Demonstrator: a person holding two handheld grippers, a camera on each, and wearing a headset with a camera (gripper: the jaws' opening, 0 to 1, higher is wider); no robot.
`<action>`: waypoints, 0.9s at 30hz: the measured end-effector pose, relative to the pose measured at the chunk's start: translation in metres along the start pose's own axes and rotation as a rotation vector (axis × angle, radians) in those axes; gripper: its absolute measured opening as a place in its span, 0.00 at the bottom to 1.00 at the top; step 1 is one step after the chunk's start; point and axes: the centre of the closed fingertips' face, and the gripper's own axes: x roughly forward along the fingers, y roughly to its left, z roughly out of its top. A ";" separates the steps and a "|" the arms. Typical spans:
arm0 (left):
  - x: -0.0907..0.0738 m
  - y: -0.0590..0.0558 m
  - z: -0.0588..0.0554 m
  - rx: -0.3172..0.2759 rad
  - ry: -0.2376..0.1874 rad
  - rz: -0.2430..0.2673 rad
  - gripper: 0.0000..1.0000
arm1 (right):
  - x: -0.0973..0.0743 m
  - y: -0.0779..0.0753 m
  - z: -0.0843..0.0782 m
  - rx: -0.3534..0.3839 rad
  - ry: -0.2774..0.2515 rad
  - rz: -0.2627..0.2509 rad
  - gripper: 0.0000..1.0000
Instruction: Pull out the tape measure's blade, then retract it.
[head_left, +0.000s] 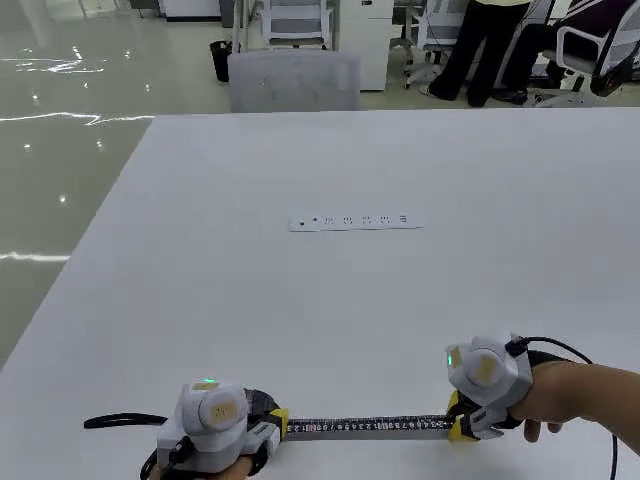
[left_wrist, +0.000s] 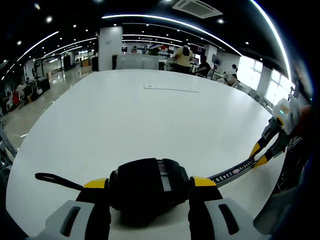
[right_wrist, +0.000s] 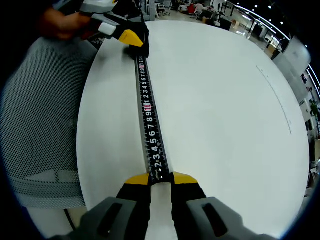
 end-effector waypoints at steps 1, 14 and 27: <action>0.000 0.000 0.000 0.000 -0.002 -0.003 0.59 | 0.000 0.000 0.000 -0.008 -0.001 0.000 0.13; -0.001 0.002 0.000 -0.036 0.005 -0.049 0.59 | 0.000 0.001 0.000 0.030 -0.049 0.011 0.13; -0.002 0.001 0.000 -0.032 0.013 -0.070 0.58 | 0.000 -0.001 0.001 0.040 -0.060 0.021 0.14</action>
